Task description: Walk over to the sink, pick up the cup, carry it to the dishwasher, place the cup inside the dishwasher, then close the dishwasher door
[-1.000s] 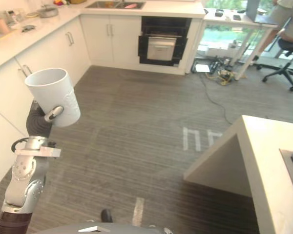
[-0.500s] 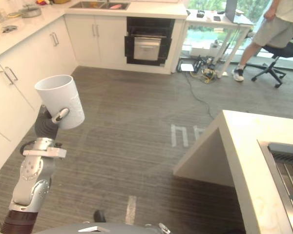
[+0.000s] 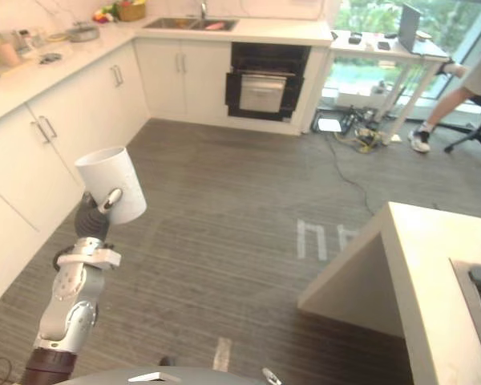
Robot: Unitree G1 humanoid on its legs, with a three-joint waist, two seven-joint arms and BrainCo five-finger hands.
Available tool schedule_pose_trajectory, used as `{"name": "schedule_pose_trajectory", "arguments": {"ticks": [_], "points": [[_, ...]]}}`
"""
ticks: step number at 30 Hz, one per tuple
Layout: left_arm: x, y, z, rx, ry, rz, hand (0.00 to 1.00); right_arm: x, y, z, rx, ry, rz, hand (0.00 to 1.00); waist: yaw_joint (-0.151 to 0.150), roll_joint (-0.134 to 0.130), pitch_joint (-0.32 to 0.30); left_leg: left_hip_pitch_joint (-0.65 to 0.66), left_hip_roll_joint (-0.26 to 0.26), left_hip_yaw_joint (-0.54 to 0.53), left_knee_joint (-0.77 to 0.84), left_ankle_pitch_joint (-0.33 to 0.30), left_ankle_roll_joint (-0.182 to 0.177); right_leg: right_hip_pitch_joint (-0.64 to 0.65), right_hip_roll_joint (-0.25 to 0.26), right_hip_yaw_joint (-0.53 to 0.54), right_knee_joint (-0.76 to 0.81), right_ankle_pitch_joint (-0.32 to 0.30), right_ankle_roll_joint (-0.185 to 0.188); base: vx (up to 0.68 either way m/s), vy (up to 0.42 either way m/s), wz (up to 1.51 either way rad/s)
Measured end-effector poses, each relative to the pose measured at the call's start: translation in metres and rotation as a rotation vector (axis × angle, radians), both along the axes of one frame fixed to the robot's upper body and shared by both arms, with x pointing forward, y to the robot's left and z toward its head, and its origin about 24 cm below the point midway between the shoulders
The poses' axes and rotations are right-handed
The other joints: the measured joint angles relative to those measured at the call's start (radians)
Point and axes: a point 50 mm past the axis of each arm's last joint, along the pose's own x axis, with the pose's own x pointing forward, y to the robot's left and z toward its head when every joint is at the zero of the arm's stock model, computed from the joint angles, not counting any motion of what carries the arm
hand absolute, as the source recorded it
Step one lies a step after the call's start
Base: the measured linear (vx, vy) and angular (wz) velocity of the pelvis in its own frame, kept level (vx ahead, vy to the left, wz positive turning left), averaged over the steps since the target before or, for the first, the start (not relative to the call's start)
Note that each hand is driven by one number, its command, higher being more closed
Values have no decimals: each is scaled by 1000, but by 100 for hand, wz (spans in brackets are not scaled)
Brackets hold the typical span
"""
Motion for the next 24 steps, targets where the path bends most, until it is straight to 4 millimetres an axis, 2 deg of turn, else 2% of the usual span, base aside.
{"name": "schedule_pose_trajectory", "arguments": {"ticks": [4,7,12,14,17,24], "points": [[-3,1,-5,-2,22,6,100,29,13,4,-18,-83,52,0,6,-13,8,3,0,-20,0,-4,-6,-1,-1,1,30,-28,-7,25,-30,14],[-3,2,-10,-1,40,10,100,36,21,4,-4,-89,77,0,13,-22,13,13,-2,-21,0,-10,-10,-2,-7,7,54,-48,-12,5,-8,2],[-2,1,-12,-2,51,6,100,28,20,2,-19,-34,75,0,6,-37,23,22,-14,-25,0,-28,-15,-7,-21,26,95,-68,-23,42,9,3],[-2,-1,-11,-8,41,-8,100,18,15,0,-15,4,28,0,6,-43,25,26,-13,-27,0,-23,-7,-23,-25,56,131,-43,-22,44,37,4],[-1,-4,-4,-17,12,-20,100,7,11,-1,-15,28,-15,0,10,-46,26,25,-10,-20,1,-20,-2,-41,-26,83,151,-25,-41,47,42,-3],[2,-2,5,20,-21,-29,100,3,12,-2,-3,25,-41,0,3,-44,29,30,0,10,0,-30,0,-45,-17,100,119,12,-32,-18,17,-17]]}}
